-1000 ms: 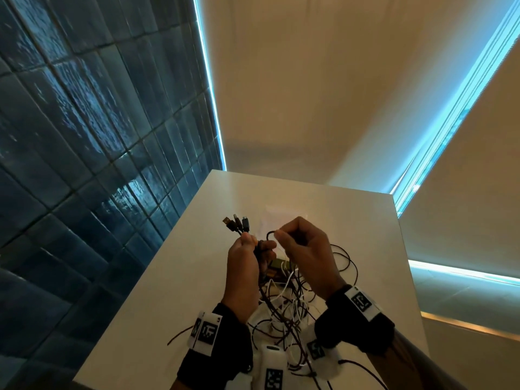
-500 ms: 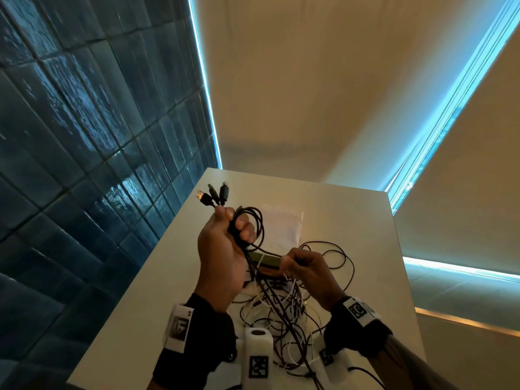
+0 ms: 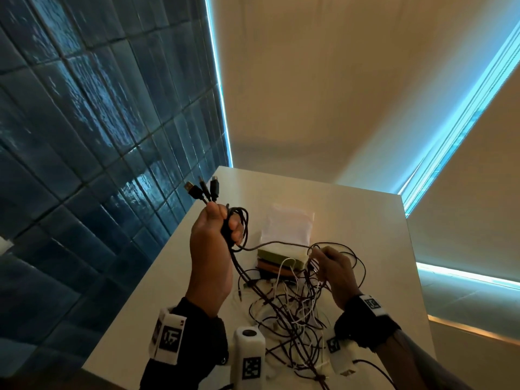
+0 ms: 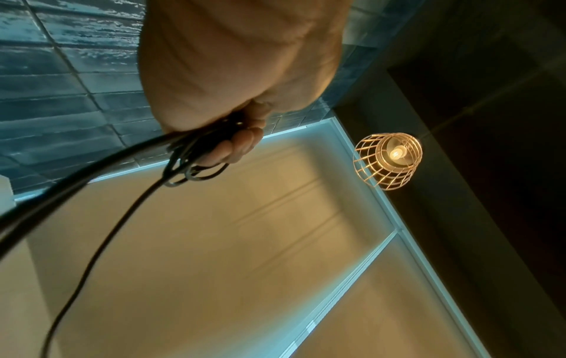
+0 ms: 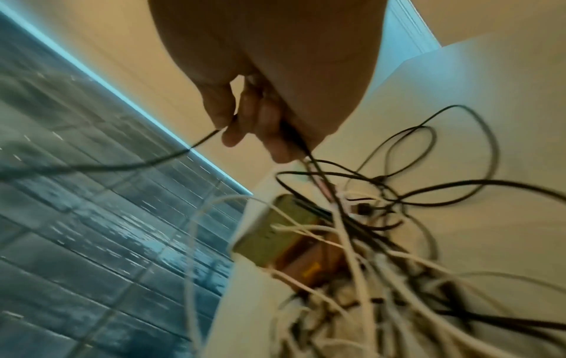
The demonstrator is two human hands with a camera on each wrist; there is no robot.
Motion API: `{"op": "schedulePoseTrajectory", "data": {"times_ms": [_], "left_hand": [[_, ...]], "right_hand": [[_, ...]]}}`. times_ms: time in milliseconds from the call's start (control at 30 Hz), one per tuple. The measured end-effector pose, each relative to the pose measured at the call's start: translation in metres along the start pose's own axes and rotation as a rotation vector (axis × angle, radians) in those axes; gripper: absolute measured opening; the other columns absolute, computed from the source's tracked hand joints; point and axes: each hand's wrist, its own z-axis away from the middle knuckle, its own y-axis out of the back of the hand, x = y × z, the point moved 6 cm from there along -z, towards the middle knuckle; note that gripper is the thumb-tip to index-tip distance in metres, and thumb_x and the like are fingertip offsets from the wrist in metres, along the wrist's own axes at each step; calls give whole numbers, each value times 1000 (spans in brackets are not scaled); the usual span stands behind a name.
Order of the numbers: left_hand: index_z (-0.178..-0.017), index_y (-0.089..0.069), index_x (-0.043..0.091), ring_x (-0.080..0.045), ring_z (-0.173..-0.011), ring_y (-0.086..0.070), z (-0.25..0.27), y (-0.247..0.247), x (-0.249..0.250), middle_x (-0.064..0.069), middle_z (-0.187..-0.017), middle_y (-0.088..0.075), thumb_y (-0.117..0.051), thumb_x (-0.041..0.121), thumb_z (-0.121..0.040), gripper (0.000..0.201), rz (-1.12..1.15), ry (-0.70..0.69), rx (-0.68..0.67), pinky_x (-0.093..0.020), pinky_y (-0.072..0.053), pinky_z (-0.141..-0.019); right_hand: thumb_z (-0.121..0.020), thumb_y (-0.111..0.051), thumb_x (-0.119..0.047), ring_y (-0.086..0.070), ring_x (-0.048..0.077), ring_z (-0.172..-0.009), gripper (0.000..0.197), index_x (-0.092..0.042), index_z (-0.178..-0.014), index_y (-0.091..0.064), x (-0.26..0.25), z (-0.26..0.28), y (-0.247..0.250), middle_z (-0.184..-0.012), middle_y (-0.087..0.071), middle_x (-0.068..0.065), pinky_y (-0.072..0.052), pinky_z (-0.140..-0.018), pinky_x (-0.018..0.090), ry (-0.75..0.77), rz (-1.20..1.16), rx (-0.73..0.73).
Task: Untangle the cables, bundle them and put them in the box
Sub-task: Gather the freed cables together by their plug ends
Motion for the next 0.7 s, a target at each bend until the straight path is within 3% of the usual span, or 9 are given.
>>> {"op": "schedulePoseTrajectory", "data": {"times_ms": [100, 200, 267, 333, 400, 500, 600, 700], "left_hand": [[-77, -41, 15, -16, -54, -37, 1, 0, -21, 2, -59, -50, -31, 19, -105, 30, -119, 69, 33, -28, -32, -54], [-75, -41, 14, -19, -55, -38, 3, -4, -45, -1, -59, -52, -31, 17, -104, 31, -175, 163, 53, -30, -31, -53], [-76, -43, 13, -20, -57, -42, 7, -9, -60, -3, -61, -55, -31, 18, -105, 32, -179, 221, 51, -32, -33, -54], [-79, -48, 11, -21, -58, -47, 11, -14, -69, -4, -62, -58, -32, 22, -105, 33, -150, 276, 50, -31, -38, -55], [-80, -55, 7, -21, -60, -53, 16, -20, -75, -6, -63, -60, -33, 27, -105, 39, -55, 357, 29, -32, -44, -58], [-78, -50, 11, -20, -62, -55, 20, -28, -74, -8, -69, -59, -34, 28, -104, 35, 235, 445, -27, -34, -45, -66], [-75, -41, 15, -14, -53, -38, 18, -35, -60, -1, -64, -44, -33, 25, -104, 32, 385, 404, -76, -28, -32, -57], [-72, -39, 17, -12, -51, -31, 11, -34, -41, 3, -59, -37, -31, 25, -104, 34, 355, 277, -88, -27, -27, -53]], "right_hand": [[-93, -57, -12, -32, 8, -45, 15, 1, -85, -62, -39, 4, -6, -54, -39, -5, -28, -42, 22, 62, -105, 64], [-93, -54, -7, -25, 12, -48, 10, -1, -87, -58, -81, 19, -20, -55, -37, -5, -23, -43, 23, 169, -212, 6], [-93, -53, -4, -28, 11, -49, 9, 3, -88, -55, -106, 39, -34, -58, -39, -3, -26, -44, 21, 253, -219, -110], [-94, -53, -1, -41, 11, -52, 9, 5, -87, -54, -122, 62, -50, -62, -47, 3, -39, -47, 20, 338, -169, -244], [-93, -55, 0, -55, 14, -62, 7, 2, -87, -58, -124, 83, -64, -72, -57, 9, -50, -56, 25, 389, -86, -378], [-90, -62, -7, -51, 13, -59, 9, 1, -84, -61, -108, 94, -67, -70, -57, 6, -44, -55, 24, 396, -62, -443], [-87, -64, -25, -42, 10, -53, 32, 4, -77, -59, -86, 93, -53, -62, -51, 3, -36, -52, 20, 337, -98, -396], [-84, -63, -38, -49, 6, -61, 36, -4, -73, -65, -61, 95, -26, -67, -58, -2, -39, -58, 17, 283, -16, -316]]}}
